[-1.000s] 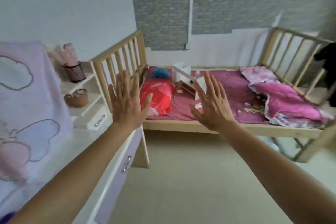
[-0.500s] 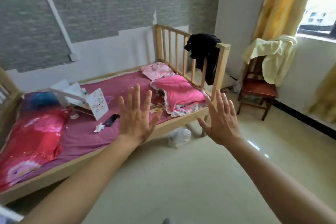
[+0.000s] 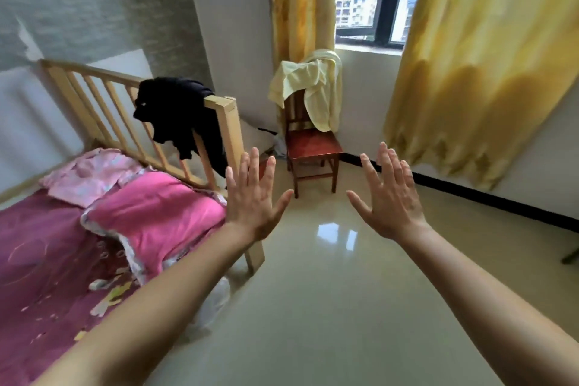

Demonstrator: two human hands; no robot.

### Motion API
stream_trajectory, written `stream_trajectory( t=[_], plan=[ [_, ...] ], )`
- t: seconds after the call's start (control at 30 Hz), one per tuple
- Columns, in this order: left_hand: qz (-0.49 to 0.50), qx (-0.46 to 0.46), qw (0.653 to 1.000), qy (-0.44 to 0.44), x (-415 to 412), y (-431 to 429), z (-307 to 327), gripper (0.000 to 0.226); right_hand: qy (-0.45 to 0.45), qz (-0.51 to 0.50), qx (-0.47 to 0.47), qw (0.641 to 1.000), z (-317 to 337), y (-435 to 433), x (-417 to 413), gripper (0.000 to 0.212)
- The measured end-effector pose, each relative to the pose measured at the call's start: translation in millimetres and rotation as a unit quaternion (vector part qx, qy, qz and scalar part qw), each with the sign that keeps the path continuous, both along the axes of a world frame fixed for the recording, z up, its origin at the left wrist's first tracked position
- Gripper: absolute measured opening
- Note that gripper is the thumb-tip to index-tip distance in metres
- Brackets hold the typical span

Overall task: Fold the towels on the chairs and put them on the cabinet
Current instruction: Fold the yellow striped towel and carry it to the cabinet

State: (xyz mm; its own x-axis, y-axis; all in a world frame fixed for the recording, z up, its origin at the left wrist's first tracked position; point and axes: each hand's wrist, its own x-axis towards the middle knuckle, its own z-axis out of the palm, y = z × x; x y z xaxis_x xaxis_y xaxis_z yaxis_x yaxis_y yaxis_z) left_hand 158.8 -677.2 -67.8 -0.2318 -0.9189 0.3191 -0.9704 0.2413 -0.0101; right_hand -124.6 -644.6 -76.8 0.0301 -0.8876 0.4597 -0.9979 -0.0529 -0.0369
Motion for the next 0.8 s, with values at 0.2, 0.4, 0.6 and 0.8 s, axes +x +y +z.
stream_trajectory(
  t=[0.2,0.4,0.6,0.8],
  plan=[
    [-0.055,0.011,0.998,-0.007,-114,-164,-16,0.081,-0.044,-0.081,0.023,0.995,-42,-129,-104,0.085],
    [-0.026,0.033,0.999,-0.014,-186,-332,-12,0.082,-0.067,-0.084,0.063,0.992,-44,-306,-175,0.09],
    [0.028,0.023,0.999,0.011,-209,-466,9,0.085,-0.036,-0.038,0.098,0.994,-20,-474,-198,0.084],
    [0.08,0.061,0.993,0.068,-222,-614,-17,0.08,-0.003,0.018,0.126,0.992,-41,-638,-211,0.083]
  ],
)
